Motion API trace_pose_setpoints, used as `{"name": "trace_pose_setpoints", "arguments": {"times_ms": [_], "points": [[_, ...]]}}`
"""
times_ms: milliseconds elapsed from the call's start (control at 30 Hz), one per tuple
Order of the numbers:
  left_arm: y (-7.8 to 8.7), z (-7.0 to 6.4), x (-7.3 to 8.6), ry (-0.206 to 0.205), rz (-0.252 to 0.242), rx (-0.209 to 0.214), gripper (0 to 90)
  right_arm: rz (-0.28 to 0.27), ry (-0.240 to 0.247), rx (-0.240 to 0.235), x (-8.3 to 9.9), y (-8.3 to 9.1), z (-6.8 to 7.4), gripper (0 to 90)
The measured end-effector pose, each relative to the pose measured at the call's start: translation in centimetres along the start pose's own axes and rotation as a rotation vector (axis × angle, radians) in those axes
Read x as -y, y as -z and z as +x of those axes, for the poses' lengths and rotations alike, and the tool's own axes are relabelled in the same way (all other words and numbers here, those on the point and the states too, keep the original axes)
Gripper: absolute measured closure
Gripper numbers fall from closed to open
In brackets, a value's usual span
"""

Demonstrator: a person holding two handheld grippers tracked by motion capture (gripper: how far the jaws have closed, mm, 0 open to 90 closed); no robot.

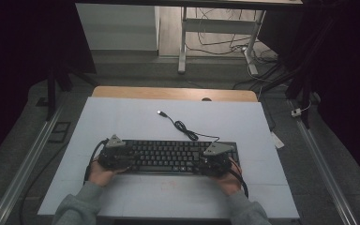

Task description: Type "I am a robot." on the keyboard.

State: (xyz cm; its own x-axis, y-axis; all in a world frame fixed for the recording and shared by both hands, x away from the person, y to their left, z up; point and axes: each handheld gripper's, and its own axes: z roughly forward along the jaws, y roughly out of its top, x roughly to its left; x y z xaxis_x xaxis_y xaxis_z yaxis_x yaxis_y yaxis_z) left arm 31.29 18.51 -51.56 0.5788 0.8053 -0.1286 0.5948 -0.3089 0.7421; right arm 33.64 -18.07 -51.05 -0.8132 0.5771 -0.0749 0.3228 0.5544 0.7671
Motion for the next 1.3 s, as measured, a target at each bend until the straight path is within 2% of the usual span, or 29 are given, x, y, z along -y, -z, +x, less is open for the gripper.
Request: {"name": "trace_pose_setpoints", "arguments": {"times_ms": [433,633,1033,1300], "points": [[-1.1,-0.5,-0.9,-0.023,-0.004,0.003,53.5,0.002,0.003,0.000,0.0,-0.1,0.0,49.2],[-1.6,-0.7,-1.2,-0.028,-0.004,0.012,60.8,0.002,0.004,0.000,0.0,-0.1,0.0,49.2],[-2.7,-1.1,-1.7,-0.059,0.006,0.020,83.6,0.001,0.004,0.000,0.0,-0.1,0.0,49.2],[-3.4,-1.2,-1.9,-0.064,0.020,0.024,88.3,0.002,0.004,-0.001,0.0,-0.1,0.0,49.2]]}}
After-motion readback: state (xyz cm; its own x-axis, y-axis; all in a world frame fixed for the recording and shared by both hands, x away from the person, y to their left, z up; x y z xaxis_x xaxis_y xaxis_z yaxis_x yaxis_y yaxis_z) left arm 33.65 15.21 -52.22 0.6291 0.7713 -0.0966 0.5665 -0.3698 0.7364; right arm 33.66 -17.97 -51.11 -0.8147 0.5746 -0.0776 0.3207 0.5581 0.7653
